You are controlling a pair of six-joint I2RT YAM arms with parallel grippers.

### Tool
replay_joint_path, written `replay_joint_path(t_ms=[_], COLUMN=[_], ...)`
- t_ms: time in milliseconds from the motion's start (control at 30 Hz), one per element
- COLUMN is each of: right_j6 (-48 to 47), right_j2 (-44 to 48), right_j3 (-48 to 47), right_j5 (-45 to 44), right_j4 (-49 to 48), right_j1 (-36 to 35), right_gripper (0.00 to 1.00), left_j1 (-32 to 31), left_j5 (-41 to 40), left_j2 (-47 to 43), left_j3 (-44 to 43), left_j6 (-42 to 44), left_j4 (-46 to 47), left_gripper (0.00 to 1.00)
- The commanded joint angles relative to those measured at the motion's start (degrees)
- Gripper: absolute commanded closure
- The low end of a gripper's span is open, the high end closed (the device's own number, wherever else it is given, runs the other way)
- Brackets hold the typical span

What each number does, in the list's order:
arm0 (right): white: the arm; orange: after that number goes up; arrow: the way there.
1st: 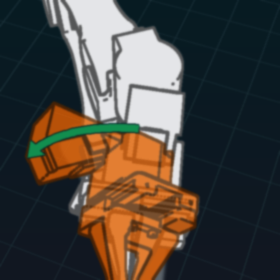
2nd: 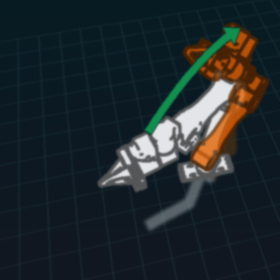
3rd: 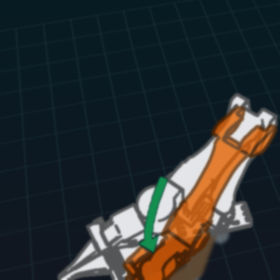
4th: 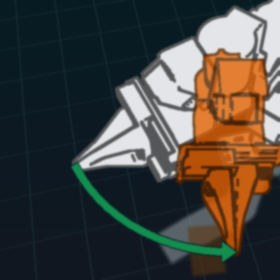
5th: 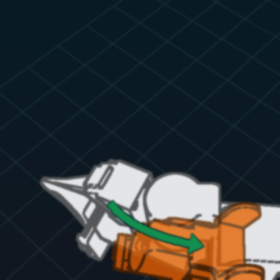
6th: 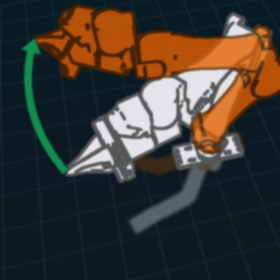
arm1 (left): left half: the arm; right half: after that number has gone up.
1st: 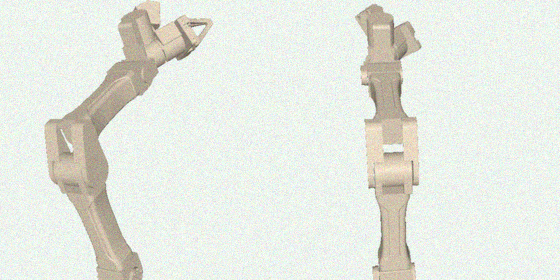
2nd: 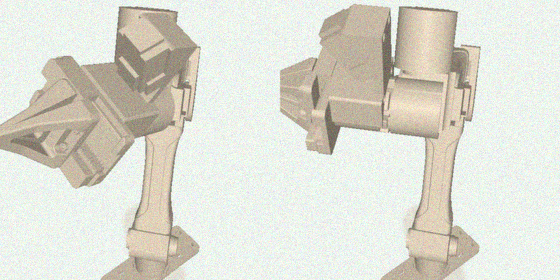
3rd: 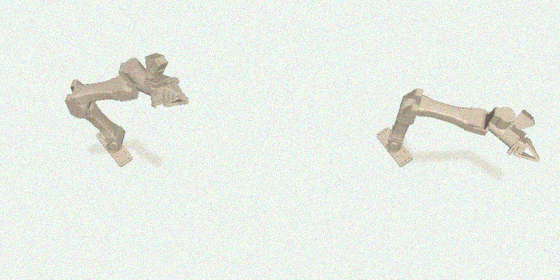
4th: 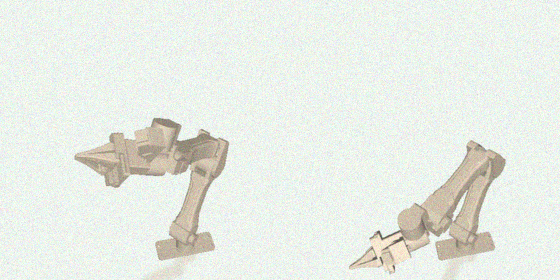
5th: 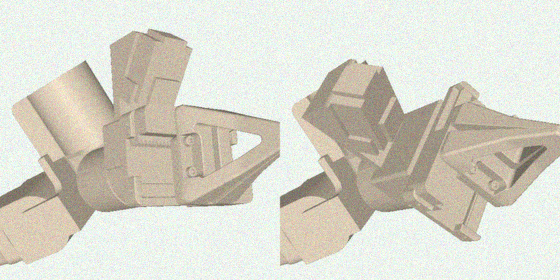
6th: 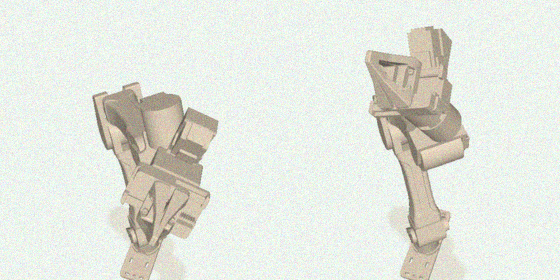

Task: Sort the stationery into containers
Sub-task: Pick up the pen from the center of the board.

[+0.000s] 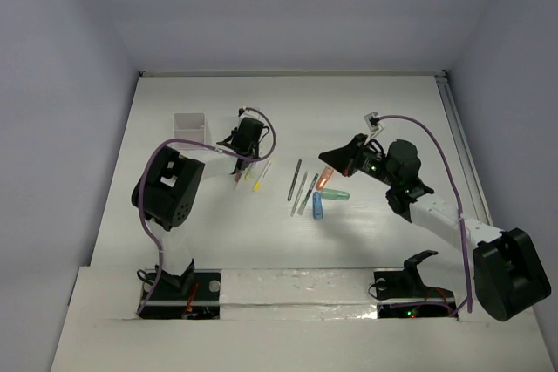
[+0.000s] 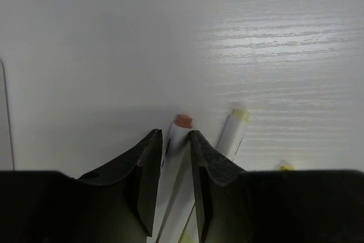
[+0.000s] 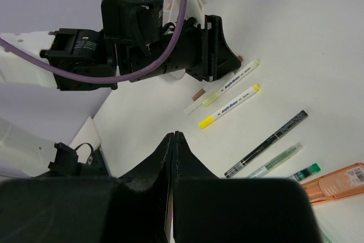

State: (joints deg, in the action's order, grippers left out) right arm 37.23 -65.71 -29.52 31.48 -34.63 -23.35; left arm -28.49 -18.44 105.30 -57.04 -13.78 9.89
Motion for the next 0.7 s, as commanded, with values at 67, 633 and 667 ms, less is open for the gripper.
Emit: replay_joint_path(t_ms=[67, 633, 667], right_j6=[-0.9, -0.8, -0.7], right_j2=[0.1, 0.1, 0.2], right_j3=[-2.2, -1.9, -1.9], right_j5=[0.1, -0.6, -0.3], right_j4=[-1.7, -2.2, -2.3], right_j1=[-0.6, -0.6, -1.1], right_gripper=[1.0, 1.0, 1.0], left_j1=[0.5, 2.1, 2.7], left_j5=[-0.9, -9.3, -11.1], left_j2=[1.0, -15.1, -16.2], left_j3=[-2.2, -6.6, -6.6], left_j6=[0.7, -0.4, -0.4], left_j4=[-0.8, 4.8, 5.9], left_gripper=[0.86, 1.0, 1.0])
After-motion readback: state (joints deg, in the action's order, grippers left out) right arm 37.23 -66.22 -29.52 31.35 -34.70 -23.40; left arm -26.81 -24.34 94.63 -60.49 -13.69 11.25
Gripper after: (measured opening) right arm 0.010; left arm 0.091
